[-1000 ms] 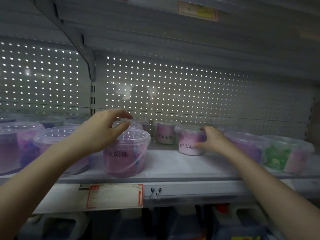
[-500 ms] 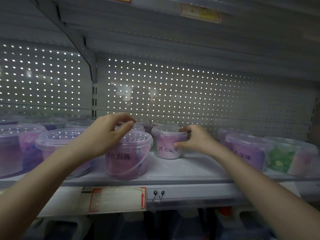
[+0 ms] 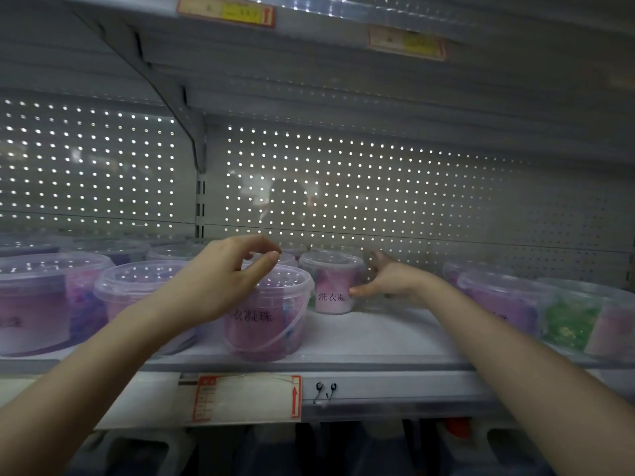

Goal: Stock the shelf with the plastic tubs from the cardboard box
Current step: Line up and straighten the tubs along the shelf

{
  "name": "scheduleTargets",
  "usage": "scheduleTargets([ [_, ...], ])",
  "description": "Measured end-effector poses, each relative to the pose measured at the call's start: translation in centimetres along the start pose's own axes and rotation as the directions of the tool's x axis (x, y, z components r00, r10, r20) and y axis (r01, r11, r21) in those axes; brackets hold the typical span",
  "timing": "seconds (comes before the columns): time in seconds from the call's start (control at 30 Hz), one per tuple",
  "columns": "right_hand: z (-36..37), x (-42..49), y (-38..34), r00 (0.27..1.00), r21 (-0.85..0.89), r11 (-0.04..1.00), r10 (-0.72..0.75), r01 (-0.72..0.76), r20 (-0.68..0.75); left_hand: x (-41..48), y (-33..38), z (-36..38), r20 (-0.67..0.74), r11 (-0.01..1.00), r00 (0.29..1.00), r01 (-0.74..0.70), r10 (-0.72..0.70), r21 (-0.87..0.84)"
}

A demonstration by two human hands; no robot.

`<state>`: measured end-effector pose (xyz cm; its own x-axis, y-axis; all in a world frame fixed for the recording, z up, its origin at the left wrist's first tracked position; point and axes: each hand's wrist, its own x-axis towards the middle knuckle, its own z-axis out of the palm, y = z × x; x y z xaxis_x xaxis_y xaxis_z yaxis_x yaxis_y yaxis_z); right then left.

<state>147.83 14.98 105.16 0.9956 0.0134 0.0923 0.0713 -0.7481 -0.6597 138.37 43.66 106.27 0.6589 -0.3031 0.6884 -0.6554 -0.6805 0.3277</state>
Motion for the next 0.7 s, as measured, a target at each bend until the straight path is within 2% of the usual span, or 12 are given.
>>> scheduleTargets([
  [0.1, -0.7, 0.7, 0.0, 0.99, 0.099, 0.99, 0.089, -0.1, 0.112, 0.0, -0.1, -0.4, -0.015, 1.0, 1.0, 0.004, -0.004, 0.005],
  [0.23, -0.8, 2.0, -0.5, 0.993, 0.141, 0.985, 0.092, -0.101, 0.071, 0.2, -0.3, -0.7, -0.027, 1.0, 1.0, 0.005, -0.004, 0.016],
  [0.63, -0.1, 1.4, -2.3, 0.993, -0.058, 0.997, 0.052, -0.046, 0.108, 0.2, -0.1, -0.4, -0.015, 1.0, 1.0, 0.024, -0.024, -0.002],
  [0.7, -0.3, 0.4, -2.5, 0.997, -0.026, 0.999, 0.027, -0.025, 0.069, 0.3, 0.2, -0.3, -0.019, 1.0, 1.0, 0.024, -0.024, -0.004],
])
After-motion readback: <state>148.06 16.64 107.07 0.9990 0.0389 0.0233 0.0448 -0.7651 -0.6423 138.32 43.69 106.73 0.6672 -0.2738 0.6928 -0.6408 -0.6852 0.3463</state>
